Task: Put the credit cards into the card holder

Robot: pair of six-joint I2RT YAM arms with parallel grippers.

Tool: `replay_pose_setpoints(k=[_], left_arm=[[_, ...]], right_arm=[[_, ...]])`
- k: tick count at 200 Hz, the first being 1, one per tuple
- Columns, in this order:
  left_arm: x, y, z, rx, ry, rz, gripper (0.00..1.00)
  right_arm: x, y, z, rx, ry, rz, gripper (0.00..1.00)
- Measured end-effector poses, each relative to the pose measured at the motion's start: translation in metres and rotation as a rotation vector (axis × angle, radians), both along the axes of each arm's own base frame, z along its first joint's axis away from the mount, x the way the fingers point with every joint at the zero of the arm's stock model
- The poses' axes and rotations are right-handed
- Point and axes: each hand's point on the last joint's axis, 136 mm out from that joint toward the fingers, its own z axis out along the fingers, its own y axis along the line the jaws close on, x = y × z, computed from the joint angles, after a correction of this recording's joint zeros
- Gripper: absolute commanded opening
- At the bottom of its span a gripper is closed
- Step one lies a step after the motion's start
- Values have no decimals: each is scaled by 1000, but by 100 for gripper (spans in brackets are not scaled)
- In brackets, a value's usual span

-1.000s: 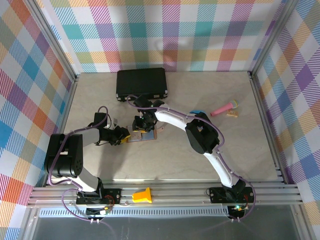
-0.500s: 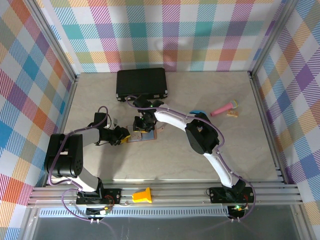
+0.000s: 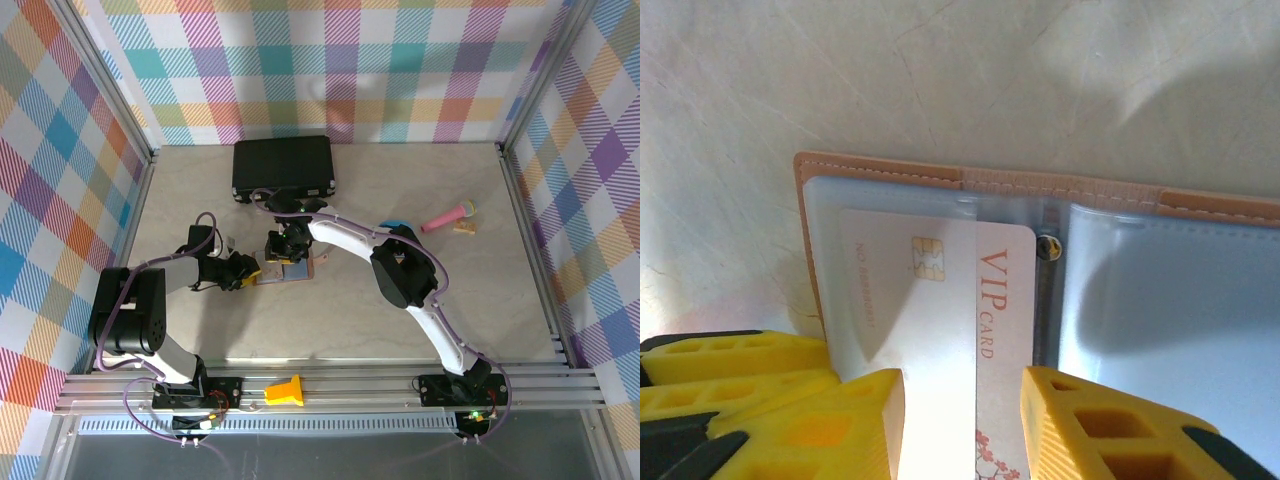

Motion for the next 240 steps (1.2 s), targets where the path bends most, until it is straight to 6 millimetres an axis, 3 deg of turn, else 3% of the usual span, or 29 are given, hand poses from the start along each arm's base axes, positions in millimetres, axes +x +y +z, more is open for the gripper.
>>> replay_pose_setpoints(k=[105,166,240], left_arm=[[0,0,0,0,0,0,29],[0,0,-1,-1,1,0,29],[0,0,-1,-1,0,0,29]], right_arm=[[-3,0,-8,-7,19,5,36],[-8,7,-5,14,28,25,29],[-10,10,-10,29,54,27,28]])
